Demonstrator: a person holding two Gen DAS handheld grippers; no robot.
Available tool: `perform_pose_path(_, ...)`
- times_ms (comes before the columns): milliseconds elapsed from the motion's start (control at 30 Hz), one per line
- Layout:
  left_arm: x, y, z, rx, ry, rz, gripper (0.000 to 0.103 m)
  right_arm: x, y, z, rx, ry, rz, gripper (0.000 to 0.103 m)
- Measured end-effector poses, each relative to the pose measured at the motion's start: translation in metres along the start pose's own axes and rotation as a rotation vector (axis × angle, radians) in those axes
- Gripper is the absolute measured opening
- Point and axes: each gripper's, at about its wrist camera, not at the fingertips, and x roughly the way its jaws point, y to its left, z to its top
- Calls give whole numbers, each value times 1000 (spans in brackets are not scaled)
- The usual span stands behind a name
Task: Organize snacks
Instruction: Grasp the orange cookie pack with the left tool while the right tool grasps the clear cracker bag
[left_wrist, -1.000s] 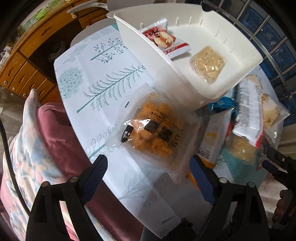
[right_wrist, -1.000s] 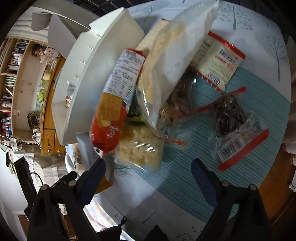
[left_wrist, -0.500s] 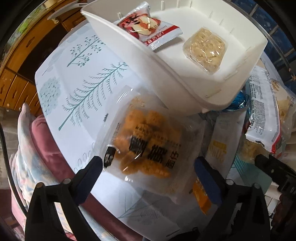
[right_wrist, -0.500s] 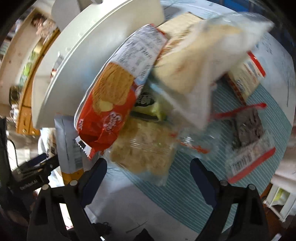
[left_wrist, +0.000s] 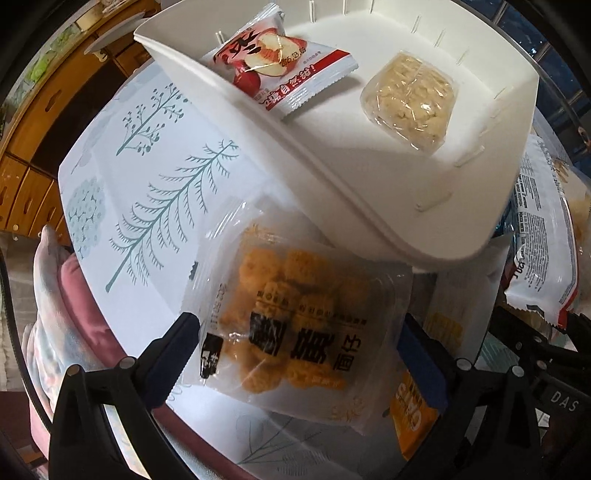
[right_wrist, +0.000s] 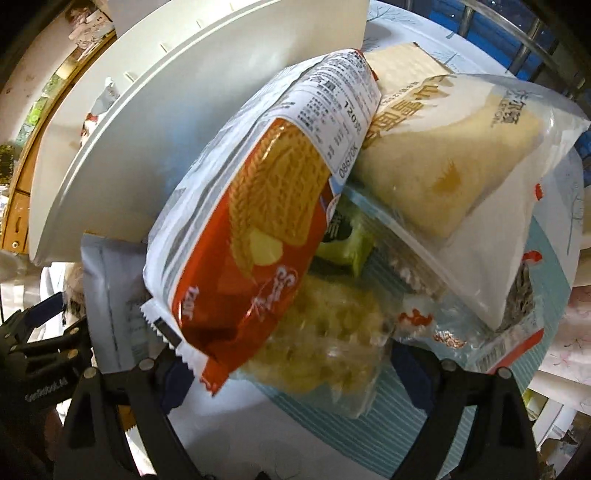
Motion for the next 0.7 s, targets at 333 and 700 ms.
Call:
perform_pose_path(333,1,-13,-3,56,-100,28,102,-8,4,-3,5,6,-47,73)
perform_pose_path(700,-5,-27,-14,62,-134,40,85,-24,-9,-27,2,83,-22,72)
